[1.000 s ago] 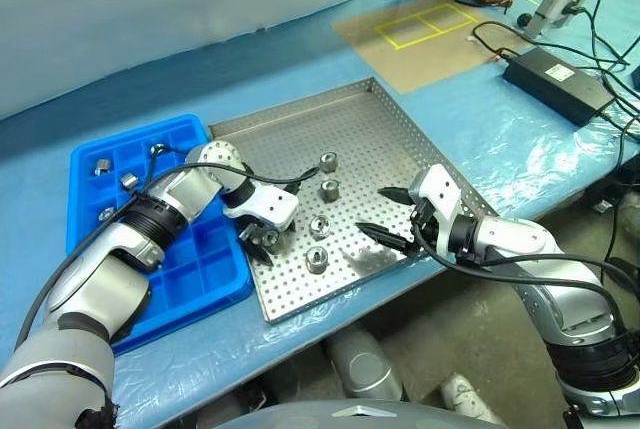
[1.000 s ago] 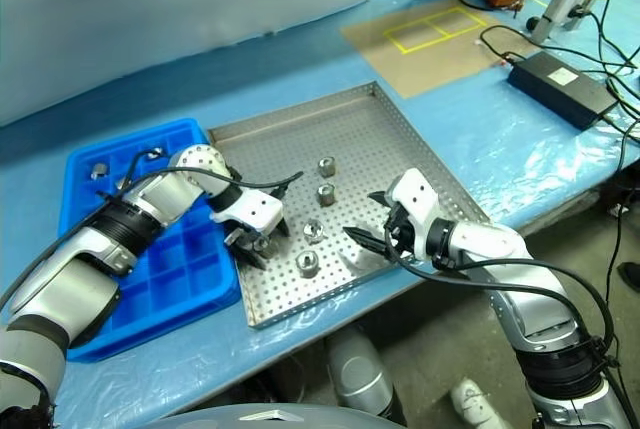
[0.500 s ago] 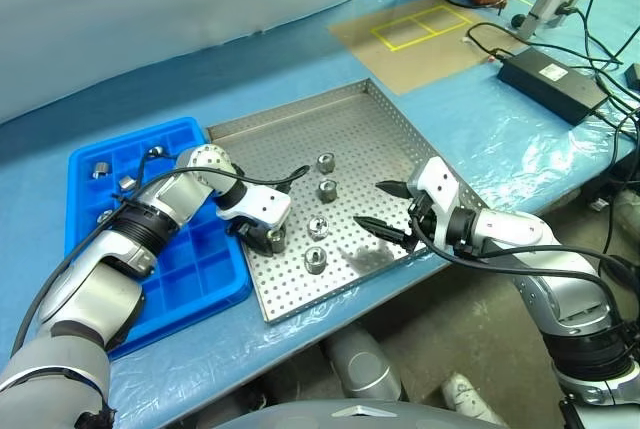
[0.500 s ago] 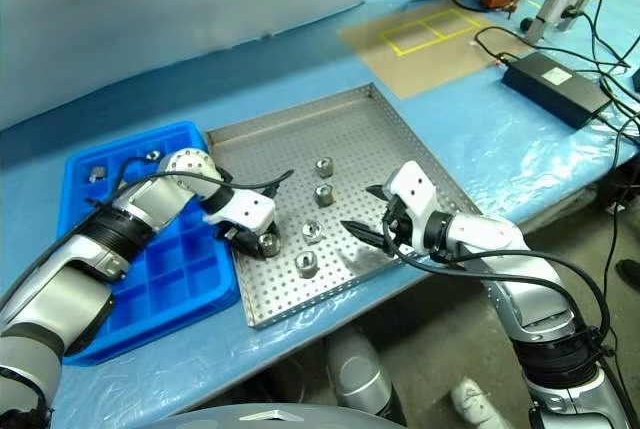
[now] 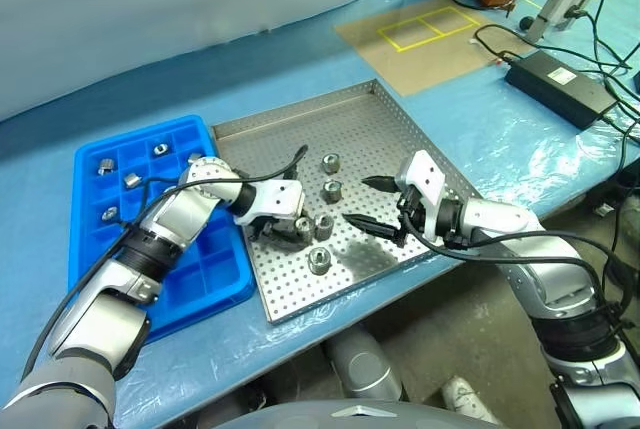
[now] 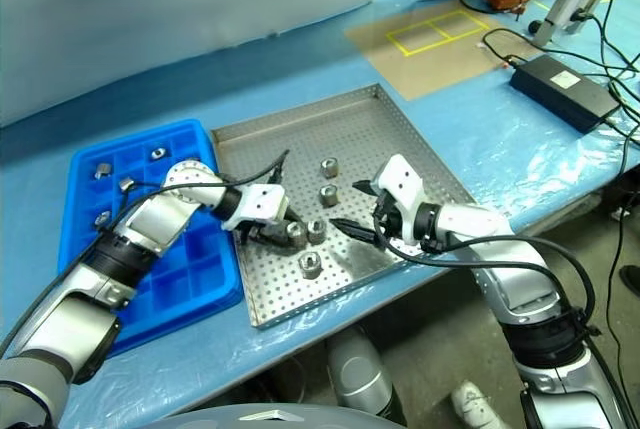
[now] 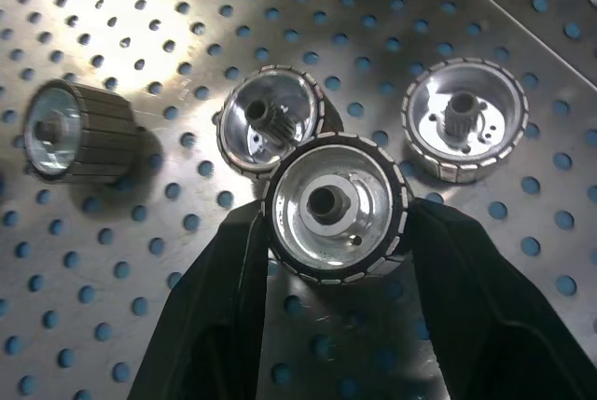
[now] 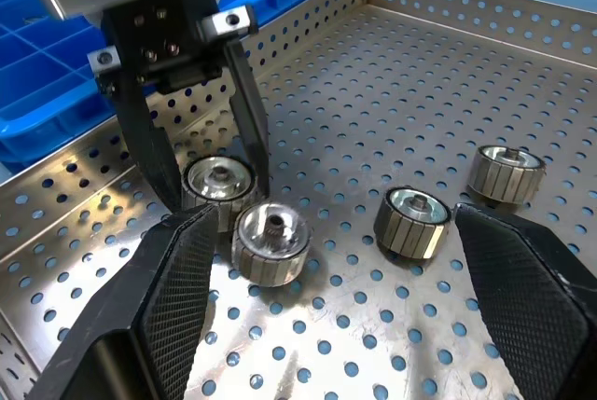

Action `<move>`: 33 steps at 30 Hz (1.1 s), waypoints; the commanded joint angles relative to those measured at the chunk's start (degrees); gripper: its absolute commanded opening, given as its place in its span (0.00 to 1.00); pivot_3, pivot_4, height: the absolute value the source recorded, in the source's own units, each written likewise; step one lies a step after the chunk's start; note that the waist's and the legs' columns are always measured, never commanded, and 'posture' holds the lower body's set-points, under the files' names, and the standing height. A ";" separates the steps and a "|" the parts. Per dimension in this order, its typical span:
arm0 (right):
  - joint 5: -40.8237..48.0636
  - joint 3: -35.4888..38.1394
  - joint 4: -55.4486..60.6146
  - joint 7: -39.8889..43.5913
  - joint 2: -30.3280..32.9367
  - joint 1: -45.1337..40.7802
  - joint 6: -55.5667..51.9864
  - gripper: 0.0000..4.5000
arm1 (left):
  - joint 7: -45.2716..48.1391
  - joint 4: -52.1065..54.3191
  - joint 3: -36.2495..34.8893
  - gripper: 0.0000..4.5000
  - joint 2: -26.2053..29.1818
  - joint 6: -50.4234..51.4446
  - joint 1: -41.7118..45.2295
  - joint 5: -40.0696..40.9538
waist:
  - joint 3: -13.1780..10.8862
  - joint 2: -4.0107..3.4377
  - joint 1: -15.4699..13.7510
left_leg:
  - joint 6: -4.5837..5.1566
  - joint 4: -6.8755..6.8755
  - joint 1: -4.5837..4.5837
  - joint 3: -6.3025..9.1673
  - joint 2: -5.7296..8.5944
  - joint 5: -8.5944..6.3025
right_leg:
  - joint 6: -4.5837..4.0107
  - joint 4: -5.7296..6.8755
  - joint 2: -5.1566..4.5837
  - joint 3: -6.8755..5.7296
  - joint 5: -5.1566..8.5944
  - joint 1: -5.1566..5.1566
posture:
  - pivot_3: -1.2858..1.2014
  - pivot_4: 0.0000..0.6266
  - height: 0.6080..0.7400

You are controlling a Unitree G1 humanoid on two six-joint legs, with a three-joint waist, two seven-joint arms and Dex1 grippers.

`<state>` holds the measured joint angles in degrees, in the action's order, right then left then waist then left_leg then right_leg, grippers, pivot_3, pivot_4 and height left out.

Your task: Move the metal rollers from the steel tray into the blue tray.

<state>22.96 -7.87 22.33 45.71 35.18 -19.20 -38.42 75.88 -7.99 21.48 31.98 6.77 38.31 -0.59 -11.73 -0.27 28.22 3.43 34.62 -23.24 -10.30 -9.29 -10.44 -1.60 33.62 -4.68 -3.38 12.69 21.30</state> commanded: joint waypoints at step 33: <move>-3.31 -7.40 -22.73 22.45 -9.55 -22.12 13.93 0.92 | -7.64 24.38 -17.51 0.42 7.94 9.58 -15.65 18.58 | -0.20 -0.22 -18.20 | -0.59 -0.01 0.09 -0.01 -0.21 0.48 | -0.69 1.26 -0.14 0.02 -0.19 0.62 | 0.30 0.24 1.00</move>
<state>18.47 -16.90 -3.35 67.99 25.18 -41.57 -24.36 66.02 16.43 2.86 39.33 19.04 21.88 17.85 -11.93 -0.50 10.02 2.83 34.61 -23.15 -10.32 -9.52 -9.95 -2.29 34.88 -4.78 -3.32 12.50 21.93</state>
